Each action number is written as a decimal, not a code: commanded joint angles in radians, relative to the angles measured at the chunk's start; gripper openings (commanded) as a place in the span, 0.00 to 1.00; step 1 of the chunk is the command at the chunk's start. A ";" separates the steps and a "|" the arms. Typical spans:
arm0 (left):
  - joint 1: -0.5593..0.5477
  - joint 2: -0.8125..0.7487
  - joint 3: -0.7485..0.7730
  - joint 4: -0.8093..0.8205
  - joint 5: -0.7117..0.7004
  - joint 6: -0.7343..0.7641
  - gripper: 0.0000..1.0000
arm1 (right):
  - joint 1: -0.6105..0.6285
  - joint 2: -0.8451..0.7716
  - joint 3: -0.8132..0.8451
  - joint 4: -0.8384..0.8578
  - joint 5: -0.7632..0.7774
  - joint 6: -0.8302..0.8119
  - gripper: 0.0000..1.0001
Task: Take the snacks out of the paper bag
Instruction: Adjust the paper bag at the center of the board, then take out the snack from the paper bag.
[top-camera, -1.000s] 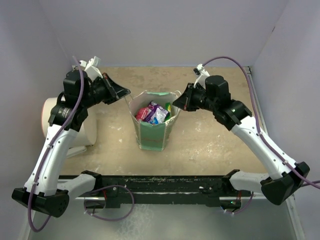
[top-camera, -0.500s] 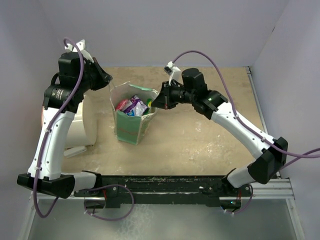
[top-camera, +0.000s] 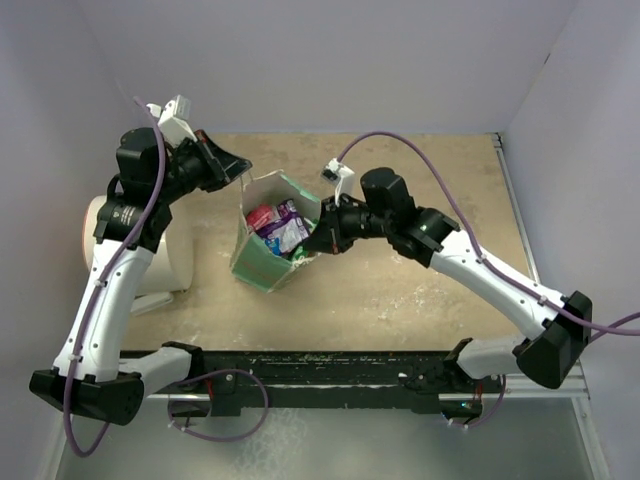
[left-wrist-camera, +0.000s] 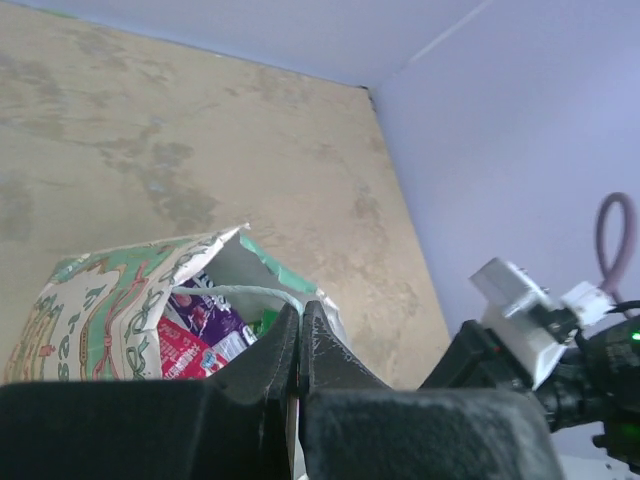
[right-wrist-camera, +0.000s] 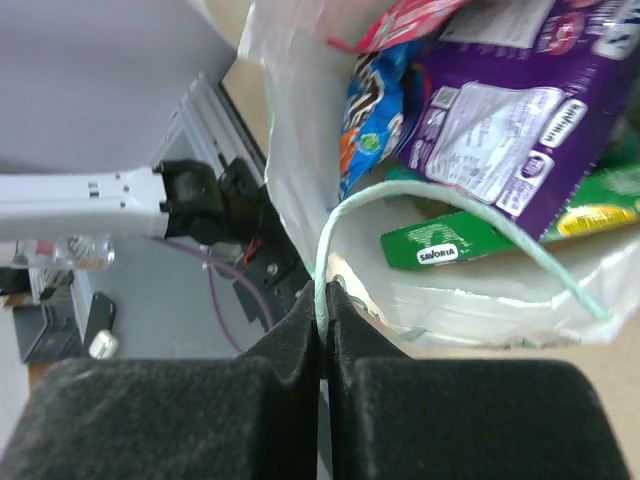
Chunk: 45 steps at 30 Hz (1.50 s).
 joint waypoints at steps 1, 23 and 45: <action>0.001 -0.002 -0.006 0.237 0.208 -0.082 0.00 | 0.020 -0.092 -0.068 0.033 0.064 0.068 0.01; 0.001 -0.042 -0.123 0.299 0.311 -0.136 0.00 | 0.016 0.002 0.333 -0.458 0.477 -0.147 0.66; 0.001 -0.028 -0.120 0.295 0.304 -0.129 0.00 | 0.035 0.322 0.261 -0.222 0.334 0.020 0.45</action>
